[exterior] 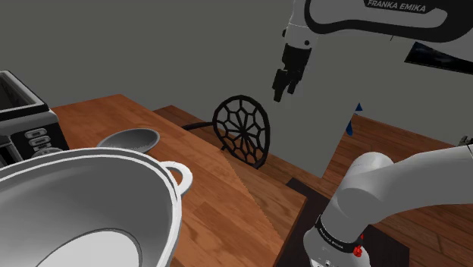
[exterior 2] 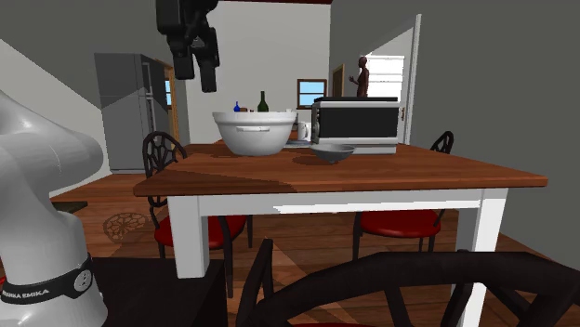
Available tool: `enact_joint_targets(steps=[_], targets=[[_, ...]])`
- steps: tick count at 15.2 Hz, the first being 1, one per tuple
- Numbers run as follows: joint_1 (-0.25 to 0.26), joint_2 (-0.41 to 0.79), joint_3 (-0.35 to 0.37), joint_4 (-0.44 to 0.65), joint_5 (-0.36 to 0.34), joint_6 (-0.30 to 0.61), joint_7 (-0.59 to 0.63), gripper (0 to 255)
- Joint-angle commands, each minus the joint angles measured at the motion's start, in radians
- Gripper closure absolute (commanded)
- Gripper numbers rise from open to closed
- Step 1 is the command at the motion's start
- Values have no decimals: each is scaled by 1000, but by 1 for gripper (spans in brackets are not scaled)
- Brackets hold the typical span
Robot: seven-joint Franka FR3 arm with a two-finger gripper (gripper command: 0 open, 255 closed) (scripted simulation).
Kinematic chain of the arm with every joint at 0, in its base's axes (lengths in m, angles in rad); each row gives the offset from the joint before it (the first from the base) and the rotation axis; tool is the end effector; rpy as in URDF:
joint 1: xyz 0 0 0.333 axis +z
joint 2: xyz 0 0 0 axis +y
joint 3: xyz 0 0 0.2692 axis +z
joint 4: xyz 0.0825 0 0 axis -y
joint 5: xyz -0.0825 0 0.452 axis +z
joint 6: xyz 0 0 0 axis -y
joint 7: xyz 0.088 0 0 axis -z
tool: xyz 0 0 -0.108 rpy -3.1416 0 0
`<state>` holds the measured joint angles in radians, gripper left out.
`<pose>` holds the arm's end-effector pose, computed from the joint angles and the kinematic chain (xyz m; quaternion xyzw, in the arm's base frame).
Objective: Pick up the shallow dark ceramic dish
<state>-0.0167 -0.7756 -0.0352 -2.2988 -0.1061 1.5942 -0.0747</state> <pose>0.4124 -0.0347 0.5855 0.9984 0.0153 0.0328 0.0427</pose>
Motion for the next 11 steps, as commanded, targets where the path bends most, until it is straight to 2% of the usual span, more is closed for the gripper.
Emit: enact_joint_targets(steps=[1,11], targets=[[0,0,0,0,0,0,0,0],[21,72,164,-83,228,182,368,0]])
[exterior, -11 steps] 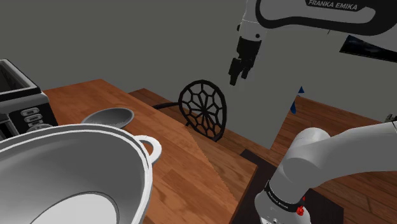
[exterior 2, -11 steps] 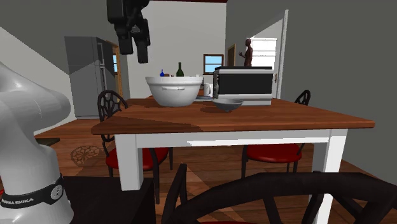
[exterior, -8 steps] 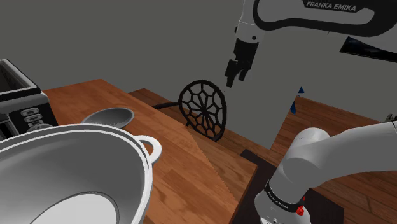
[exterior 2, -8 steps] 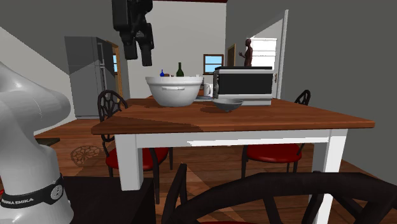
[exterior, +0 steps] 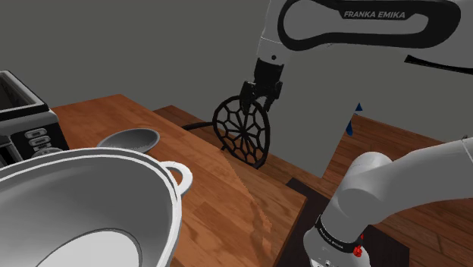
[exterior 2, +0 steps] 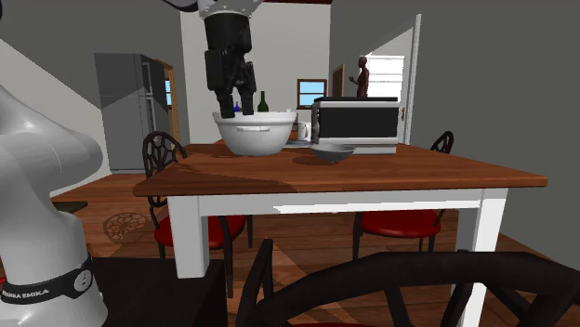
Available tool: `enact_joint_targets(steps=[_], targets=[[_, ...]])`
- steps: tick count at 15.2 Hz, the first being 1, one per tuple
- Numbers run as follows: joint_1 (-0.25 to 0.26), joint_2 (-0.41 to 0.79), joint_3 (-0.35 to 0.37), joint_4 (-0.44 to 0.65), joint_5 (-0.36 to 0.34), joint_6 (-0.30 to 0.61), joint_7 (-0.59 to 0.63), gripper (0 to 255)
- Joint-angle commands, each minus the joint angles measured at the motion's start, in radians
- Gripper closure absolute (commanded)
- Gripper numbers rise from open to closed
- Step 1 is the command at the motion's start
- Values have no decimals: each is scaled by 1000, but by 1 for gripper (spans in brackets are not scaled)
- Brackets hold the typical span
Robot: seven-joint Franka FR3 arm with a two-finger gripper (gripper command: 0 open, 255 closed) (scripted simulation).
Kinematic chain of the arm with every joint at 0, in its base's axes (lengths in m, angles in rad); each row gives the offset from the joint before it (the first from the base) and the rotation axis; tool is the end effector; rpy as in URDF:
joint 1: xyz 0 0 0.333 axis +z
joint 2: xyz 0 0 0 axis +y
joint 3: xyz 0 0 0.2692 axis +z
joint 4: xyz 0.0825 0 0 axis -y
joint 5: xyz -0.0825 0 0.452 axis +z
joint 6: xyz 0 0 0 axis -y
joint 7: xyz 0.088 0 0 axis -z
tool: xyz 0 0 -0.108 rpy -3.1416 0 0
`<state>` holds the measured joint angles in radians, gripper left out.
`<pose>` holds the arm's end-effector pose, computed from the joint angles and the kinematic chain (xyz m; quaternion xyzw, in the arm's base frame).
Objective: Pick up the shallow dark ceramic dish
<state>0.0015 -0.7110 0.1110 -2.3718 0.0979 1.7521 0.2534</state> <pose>0.4389 0.0610 0.5307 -0.9950 0.0887 -0.0416 0.0196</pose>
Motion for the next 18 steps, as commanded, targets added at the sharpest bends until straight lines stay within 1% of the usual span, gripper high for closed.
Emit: enact_joint_targets(steps=[1,6,10,14,18], targets=[[5,23,34,-10,45,47,74,0],[12,119,118,8,136,167,243,0],[10,217,185,50,190,268,374,0],[3,329,248,113,219,367,505,0],[-10,455,308,198,217,460,642,0]])
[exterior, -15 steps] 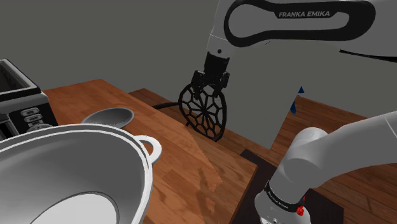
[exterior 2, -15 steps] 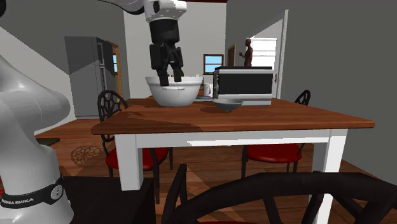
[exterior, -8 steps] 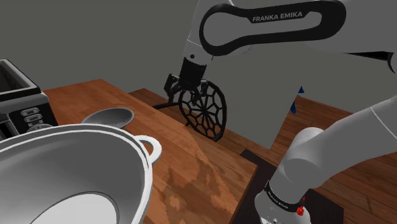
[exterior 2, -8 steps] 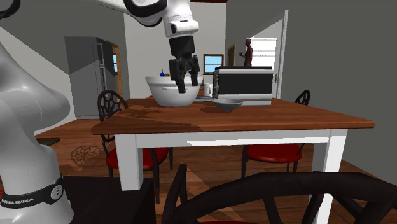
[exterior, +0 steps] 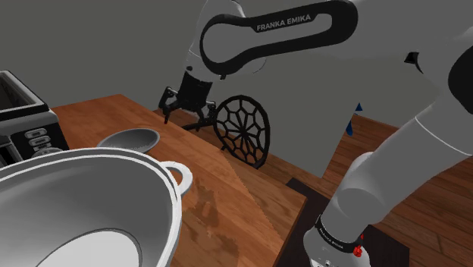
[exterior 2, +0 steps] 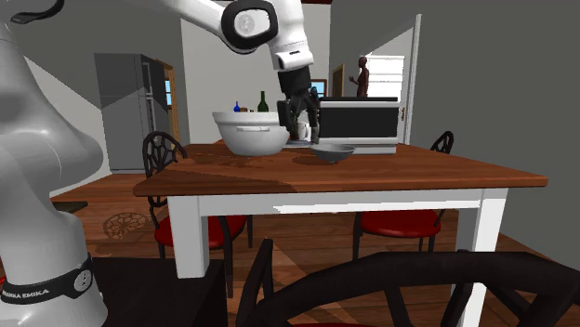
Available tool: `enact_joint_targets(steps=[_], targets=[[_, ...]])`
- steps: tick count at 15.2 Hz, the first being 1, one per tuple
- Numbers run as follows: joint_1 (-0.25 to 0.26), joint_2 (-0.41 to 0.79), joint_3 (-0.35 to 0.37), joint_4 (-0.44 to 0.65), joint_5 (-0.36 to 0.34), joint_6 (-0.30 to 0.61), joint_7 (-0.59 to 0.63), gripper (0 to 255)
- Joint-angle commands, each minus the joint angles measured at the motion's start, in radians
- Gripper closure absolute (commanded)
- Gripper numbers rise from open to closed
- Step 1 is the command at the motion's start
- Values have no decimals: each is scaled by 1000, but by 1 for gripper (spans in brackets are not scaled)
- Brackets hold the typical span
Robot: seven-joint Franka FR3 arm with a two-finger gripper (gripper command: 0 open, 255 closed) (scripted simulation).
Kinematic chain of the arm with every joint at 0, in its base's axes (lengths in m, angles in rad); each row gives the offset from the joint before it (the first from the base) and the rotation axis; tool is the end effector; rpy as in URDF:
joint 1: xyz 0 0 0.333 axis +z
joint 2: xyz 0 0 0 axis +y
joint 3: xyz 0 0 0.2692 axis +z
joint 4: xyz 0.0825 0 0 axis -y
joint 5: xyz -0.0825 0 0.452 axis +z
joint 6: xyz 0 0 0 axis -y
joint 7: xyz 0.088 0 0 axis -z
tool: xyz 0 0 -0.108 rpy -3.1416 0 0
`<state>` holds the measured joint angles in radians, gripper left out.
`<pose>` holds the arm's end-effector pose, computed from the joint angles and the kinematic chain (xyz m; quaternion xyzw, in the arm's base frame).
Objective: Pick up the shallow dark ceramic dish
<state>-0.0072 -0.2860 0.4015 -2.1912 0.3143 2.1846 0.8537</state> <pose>0.5248 0.2362 0.4519 -0.9426 0.2955 -0.0580 0.1443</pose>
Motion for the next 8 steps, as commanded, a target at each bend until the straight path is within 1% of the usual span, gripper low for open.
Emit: enact_joint_targets(steps=[1,4,5,8], targets=[[-4,63,31,42,-6,50,78,0],[-11,166,69,122,-39,111,190,0],[-11,177,71,132,-43,117,202,0],[-8,188,73,102,-42,157,197,0]])
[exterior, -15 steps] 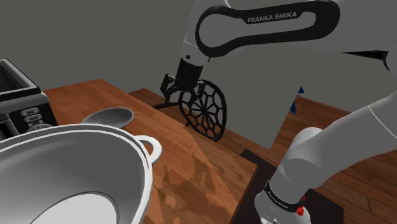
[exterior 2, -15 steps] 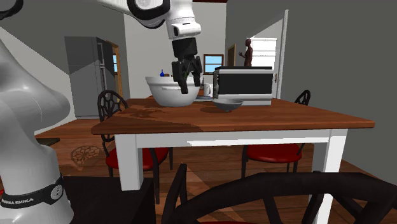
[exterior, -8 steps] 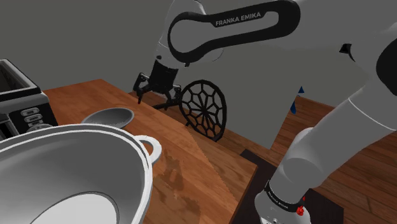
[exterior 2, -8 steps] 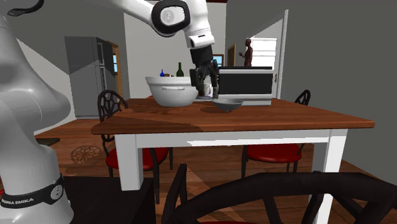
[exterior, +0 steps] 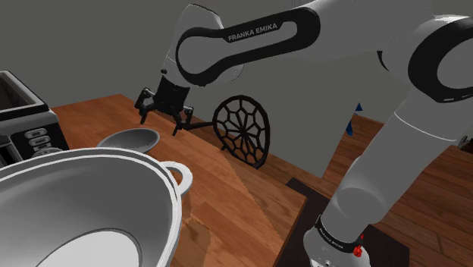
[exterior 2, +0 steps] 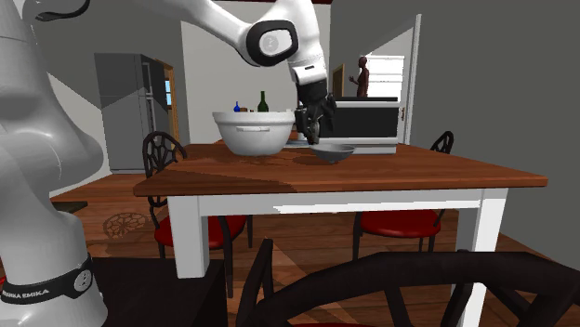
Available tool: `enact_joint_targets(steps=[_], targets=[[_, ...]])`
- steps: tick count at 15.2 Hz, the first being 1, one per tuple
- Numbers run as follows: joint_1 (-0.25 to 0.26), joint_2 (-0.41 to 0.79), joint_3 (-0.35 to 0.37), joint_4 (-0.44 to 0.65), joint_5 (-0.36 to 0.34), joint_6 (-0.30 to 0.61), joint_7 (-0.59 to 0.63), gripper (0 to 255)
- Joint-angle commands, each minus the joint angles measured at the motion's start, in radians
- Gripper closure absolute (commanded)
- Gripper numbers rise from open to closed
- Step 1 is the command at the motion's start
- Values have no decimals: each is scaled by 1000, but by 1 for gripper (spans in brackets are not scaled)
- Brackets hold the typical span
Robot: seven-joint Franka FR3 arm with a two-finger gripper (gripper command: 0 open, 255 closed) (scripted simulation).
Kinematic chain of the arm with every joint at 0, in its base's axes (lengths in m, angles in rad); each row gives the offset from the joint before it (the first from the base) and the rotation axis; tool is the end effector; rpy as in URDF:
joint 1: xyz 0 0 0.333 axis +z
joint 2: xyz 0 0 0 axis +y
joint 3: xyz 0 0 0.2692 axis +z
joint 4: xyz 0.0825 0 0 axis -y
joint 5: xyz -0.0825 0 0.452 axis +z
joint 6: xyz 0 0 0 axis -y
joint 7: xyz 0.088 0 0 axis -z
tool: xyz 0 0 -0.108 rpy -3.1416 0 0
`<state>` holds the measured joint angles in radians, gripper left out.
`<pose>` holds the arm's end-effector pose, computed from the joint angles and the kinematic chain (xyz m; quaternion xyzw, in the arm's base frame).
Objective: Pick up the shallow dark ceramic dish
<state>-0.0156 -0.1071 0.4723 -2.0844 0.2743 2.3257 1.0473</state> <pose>0.5547 0.2817 0.4281 -0.9155 0.3545 -0.0612 0.1803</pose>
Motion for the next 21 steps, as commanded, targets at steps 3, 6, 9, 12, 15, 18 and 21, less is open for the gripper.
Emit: enact_joint_targets(steps=[3,6,9,12,15,18,21], targets=[[3,22,6,-33,-1,56,-2,0],[3,30,7,-47,-1,77,-4,0],[4,31,8,-48,-2,79,-4,255],[4,30,8,-48,-1,78,-4,255],[4,31,8,-48,-1,79,-4,255],[2,20,5,-29,-1,50,-1,255],[0,7,2,-1,-2,10,4,255]])
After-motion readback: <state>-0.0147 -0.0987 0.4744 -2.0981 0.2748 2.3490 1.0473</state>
